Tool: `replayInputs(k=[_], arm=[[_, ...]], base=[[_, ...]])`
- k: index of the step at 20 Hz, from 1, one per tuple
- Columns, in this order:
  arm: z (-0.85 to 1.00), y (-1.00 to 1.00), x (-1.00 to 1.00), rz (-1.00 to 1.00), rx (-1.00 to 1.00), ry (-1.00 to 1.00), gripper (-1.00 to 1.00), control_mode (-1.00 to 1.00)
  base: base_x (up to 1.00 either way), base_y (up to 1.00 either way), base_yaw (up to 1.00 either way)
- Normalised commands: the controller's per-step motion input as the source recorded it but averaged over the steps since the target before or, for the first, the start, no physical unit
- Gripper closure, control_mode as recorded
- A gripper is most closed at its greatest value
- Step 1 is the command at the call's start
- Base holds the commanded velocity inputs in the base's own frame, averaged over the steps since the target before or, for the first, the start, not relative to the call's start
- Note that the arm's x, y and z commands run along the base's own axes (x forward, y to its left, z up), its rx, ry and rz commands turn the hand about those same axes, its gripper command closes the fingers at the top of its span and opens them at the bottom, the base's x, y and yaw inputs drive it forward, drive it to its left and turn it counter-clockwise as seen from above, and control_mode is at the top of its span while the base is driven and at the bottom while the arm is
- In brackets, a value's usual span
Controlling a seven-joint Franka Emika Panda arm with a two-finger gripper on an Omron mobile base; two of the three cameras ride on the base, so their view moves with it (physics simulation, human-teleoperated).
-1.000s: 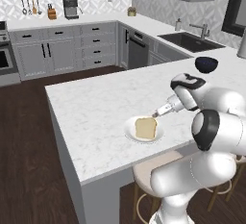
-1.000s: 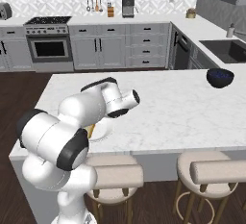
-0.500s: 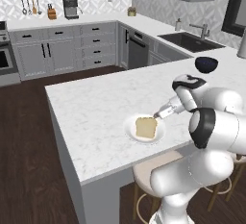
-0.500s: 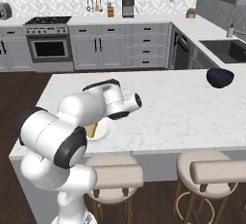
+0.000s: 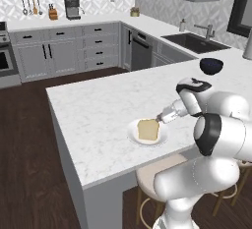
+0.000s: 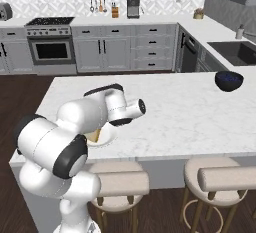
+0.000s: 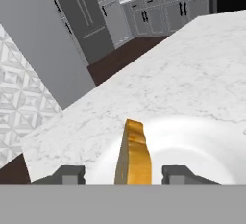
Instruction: Start the toaster. Once the lever pops up, take the bread to the plate on the dining counter.
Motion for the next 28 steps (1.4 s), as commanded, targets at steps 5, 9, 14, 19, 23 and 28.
replayInputs(k=[5,9,14,19,23,28], arm=[[0.0,-0.29,0.06,0.0,-0.01,-0.02,-1.0,-1.0],[0.1,-0.75,0.07,0.0,-0.07,0.0,-1.0,-1.0],[0.33,-0.52,0.0,0.0,-0.16,0.0,-1.0,-1.0],[0.85,0.15,-0.75,-0.02,-0.19,-0.08,-1.0,-1.0],[0.44,0.29,-1.0,-0.36,-0.24,-0.01,-1.0,-1.0],[0.18,0.08,-1.0,-0.45,-0.13,-0.01,-1.0,-1.0]], base=[[0.0,0.0,0.0],[0.0,0.0,0.0],[0.0,0.0,0.0],[0.0,0.0,0.0],[0.0,0.0,0.0],[0.0,0.0,0.0]])
